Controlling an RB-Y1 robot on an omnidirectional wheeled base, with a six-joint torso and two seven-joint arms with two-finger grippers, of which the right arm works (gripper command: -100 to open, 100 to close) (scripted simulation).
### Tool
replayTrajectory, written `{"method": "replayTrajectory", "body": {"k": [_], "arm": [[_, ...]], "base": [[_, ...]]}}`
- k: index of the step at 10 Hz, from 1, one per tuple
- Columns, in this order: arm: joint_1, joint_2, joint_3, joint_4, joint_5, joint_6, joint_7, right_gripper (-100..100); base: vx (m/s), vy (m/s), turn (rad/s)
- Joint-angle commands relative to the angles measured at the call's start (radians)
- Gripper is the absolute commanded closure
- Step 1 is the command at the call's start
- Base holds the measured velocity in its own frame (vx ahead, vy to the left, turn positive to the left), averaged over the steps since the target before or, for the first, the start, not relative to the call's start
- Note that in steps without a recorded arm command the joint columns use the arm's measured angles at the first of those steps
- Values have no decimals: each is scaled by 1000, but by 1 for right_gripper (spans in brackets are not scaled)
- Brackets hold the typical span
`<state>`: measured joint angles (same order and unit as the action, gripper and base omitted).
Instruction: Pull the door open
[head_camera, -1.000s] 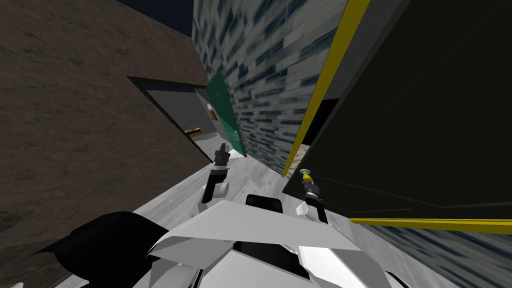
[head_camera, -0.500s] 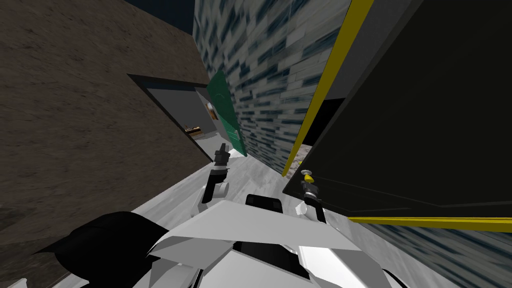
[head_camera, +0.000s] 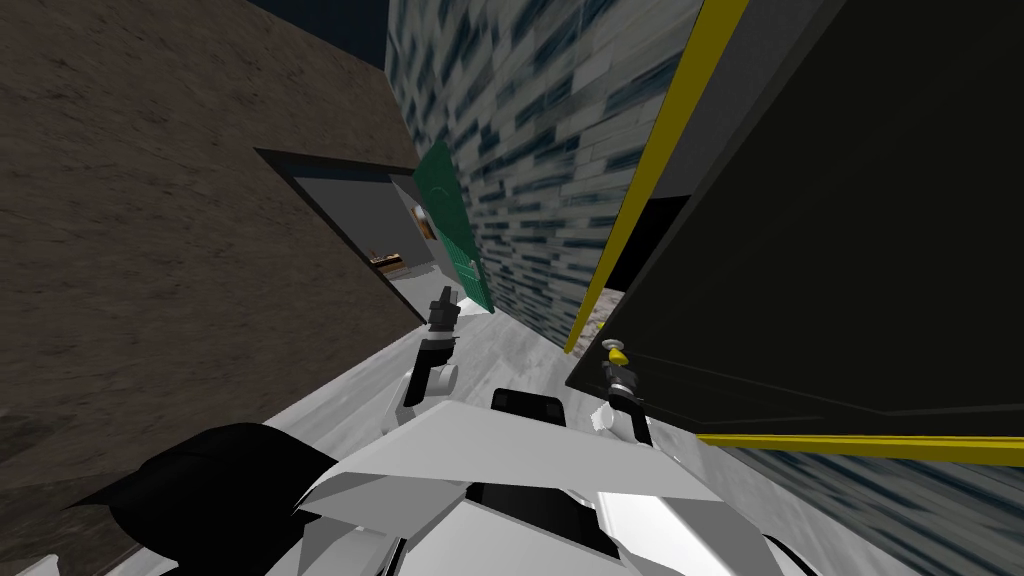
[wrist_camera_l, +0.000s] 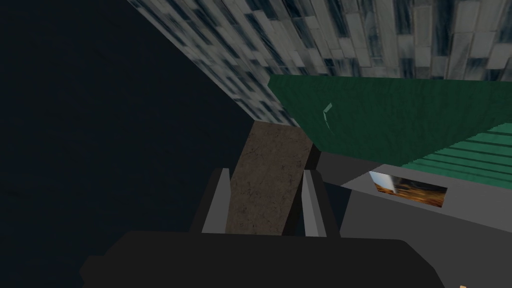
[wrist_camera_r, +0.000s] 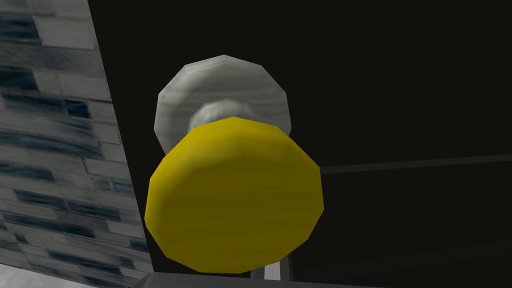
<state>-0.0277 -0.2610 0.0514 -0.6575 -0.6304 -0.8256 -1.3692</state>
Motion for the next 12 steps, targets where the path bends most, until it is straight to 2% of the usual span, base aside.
{"method": "replayTrajectory", "body": {"k": [1,3,7,9,10,12], "arm": [[2,-7,19,-10,7,-1,-18,-100],[3,-12,35,-20,14,-2,-33,-100],[8,-35,99,-55,39,-6,-93,-100],[10,-41,117,-65,46,-7,-110,-100],[11,-38,109,-64,43,-4,-100,-100],[13,-44,102,-54,39,-17,-112,-100]], "base": [[-137,-35,51],[-191,-39,50],[-248,-33,90],[-218,-21,47],[-106,-13,9],[136,-48,76]]}}
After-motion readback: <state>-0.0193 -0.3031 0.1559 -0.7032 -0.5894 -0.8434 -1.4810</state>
